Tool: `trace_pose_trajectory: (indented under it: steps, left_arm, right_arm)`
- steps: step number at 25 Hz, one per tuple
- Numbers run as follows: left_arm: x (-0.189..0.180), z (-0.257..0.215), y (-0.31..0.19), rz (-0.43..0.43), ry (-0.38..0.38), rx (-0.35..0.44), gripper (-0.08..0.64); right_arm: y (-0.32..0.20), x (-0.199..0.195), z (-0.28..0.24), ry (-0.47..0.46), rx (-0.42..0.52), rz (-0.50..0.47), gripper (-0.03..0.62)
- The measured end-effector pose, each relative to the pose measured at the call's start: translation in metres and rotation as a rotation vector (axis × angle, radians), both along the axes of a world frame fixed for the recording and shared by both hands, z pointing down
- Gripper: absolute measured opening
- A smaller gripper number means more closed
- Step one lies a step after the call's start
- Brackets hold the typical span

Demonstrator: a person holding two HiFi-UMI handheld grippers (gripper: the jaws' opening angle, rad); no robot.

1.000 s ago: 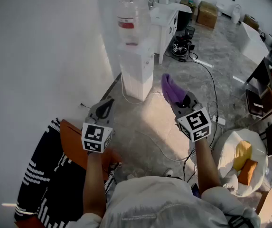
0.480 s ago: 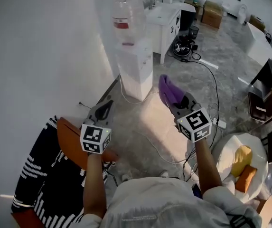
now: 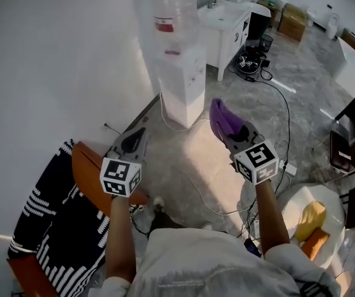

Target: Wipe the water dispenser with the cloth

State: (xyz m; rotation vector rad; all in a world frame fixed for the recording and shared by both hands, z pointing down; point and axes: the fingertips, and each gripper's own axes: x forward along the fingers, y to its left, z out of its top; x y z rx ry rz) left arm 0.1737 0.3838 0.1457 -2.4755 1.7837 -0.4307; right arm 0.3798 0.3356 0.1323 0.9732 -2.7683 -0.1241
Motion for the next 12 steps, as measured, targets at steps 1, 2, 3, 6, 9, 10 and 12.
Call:
trace_pose_trajectory:
  steps: [1,2,3,6,9,10,12]
  left_arm:
    - [-0.003,-0.001,-0.007,0.001,0.005,0.005,0.009]
    - [-0.006,-0.002,-0.014,0.005,0.008,0.009,0.009]
    - [-0.009,-0.001,-0.022,0.009,0.007,0.011,0.009]
    - [-0.023,0.004,-0.057,0.028,0.006,0.015,0.009]
    - [-0.048,0.017,-0.102,0.051,0.011,0.004,0.009]
    - [-0.058,0.021,-0.117,0.056,0.008,-0.003,0.009]
    - [-0.083,0.024,-0.146,0.062,-0.001,-0.013,0.009]
  right_arm:
    - [-0.005,-0.002,0.001,0.005,0.002,0.003,0.054]
    - [-0.010,-0.005,0.003,0.009,0.002,0.009,0.054]
    - [-0.016,-0.007,0.004,0.009,-0.001,0.015,0.054]
    - [-0.043,-0.019,0.005,-0.004,-0.008,0.032,0.054]
    - [-0.082,-0.044,0.011,0.006,-0.007,0.062,0.055]
    - [-0.094,-0.055,0.013,0.016,-0.011,0.069,0.054]
    - [-0.118,-0.083,0.015,0.043,-0.014,0.077,0.055]
